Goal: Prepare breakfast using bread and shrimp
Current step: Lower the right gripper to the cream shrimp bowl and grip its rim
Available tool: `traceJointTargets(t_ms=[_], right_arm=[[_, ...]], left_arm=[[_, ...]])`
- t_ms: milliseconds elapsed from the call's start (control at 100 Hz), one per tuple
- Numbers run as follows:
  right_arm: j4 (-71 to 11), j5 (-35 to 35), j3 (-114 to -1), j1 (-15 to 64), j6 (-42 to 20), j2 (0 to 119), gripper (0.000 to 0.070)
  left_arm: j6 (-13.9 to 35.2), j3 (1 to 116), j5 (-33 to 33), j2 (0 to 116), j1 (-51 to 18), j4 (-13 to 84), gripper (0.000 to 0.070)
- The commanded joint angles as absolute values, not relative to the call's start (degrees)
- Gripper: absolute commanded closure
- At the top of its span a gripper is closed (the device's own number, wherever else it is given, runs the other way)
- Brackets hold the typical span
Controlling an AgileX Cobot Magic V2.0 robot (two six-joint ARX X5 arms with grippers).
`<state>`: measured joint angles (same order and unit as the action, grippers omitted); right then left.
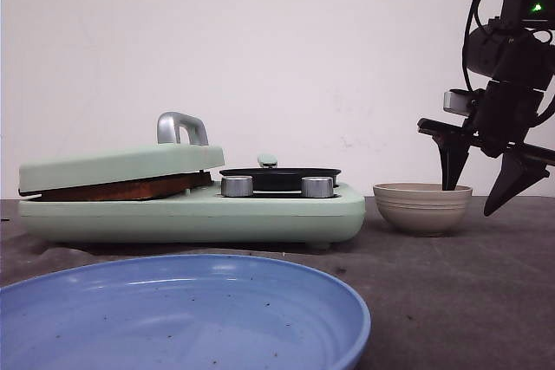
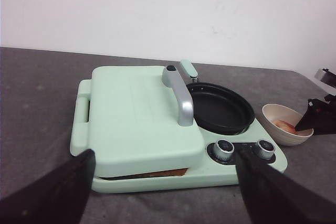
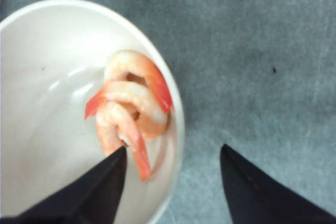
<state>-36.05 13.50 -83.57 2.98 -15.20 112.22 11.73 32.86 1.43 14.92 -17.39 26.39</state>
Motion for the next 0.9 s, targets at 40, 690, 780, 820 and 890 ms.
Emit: traceJointTargets(t_ms=[40, 690, 780, 820, 890], right_arm=[[-35.3, 13.5, -84.9, 3.1, -14.1, 113.9, 0.0489], [-34.4, 13.7, -84.9, 3.2, -14.1, 115.5, 0.0699], [-34.4, 14.3, -84.9, 3.2, -14.1, 115.5, 0.0699], [-34.2, 15.1, -84.9, 3.2, -14.1, 115.5, 0.0699], [-33.8, 16.5, -84.9, 3.2, -14.1, 115.3, 0.0699]], left_arm=[[12.0, 33.0, 1.2, 14.9, -17.5, 25.8, 0.0226], [12.0, 33.0, 1.2, 14.9, -17.5, 25.8, 0.0226], [12.0, 33.0, 1.2, 14.9, -17.5, 25.9, 0.0226], [12.0, 33.0, 1.2, 14.9, -17.5, 25.9, 0.0226], [12.0, 33.0, 1.2, 14.9, -17.5, 26.1, 0.0226]])
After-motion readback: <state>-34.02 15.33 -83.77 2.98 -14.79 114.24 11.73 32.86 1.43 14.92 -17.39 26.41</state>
